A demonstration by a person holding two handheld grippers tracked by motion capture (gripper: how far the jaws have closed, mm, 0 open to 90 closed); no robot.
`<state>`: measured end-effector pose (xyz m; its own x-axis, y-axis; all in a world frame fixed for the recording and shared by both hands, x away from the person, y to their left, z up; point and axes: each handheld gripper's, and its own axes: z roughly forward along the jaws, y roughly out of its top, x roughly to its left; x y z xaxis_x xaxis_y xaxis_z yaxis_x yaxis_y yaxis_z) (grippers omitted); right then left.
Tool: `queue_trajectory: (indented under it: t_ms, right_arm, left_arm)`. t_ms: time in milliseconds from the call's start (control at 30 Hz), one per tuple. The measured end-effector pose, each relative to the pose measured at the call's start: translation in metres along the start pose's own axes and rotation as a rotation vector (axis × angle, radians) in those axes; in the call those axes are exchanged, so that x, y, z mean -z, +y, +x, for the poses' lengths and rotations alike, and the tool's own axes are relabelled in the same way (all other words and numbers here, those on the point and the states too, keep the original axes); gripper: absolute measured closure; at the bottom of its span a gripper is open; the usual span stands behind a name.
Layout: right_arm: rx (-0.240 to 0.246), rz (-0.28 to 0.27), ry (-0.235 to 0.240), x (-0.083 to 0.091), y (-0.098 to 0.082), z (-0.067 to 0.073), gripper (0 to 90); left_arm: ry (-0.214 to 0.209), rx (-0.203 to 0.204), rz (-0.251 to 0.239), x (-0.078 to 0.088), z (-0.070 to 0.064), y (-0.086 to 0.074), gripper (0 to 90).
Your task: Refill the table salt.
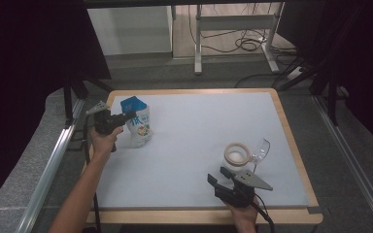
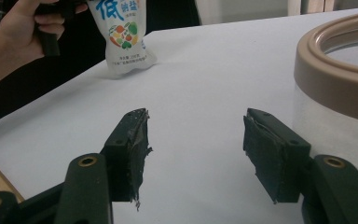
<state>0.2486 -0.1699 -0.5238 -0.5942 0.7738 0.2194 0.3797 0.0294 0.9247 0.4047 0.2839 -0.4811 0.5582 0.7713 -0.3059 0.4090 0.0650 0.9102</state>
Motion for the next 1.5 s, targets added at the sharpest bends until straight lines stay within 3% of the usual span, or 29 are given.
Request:
queue_trajectory:
  t_ms: [233, 467, 667, 1100, 1300, 1500]
  right_arm:
    - [-0.007, -0.003, -0.002, 0.001, 0.001, 0.000, 40.9]
    - [-0.007, -0.009, -0.005, 0.001, 0.001, -0.001, 40.9]
    - [-0.008, -0.007, -0.006, 0.001, 0.001, 0.000, 40.8]
    - [-0.008, -0.008, -0.009, 0.001, 0.001, -0.001, 40.8]
    - [-0.005, -0.014, -0.011, 0.002, 0.002, -0.001, 40.9]
    - [-0.004, -0.017, -0.006, 0.003, 0.003, -0.001, 41.0]
  left_arm:
    - [0.010, -0.086, 0.010, 0.006, -0.012, -0.010, 87.1]
    - [0.027, -0.083, 0.000, 0.009, -0.009, -0.013, 79.1]
    - [0.013, -0.096, -0.002, 0.006, -0.010, -0.014, 69.0]
    - [-0.008, -0.091, 0.027, 0.000, -0.013, -0.015, 40.2]
    - [-0.017, -0.088, 0.037, 0.007, -0.015, -0.015, 28.0]
    - [-0.001, -0.099, 0.081, 0.017, -0.021, -0.024, 24.6]
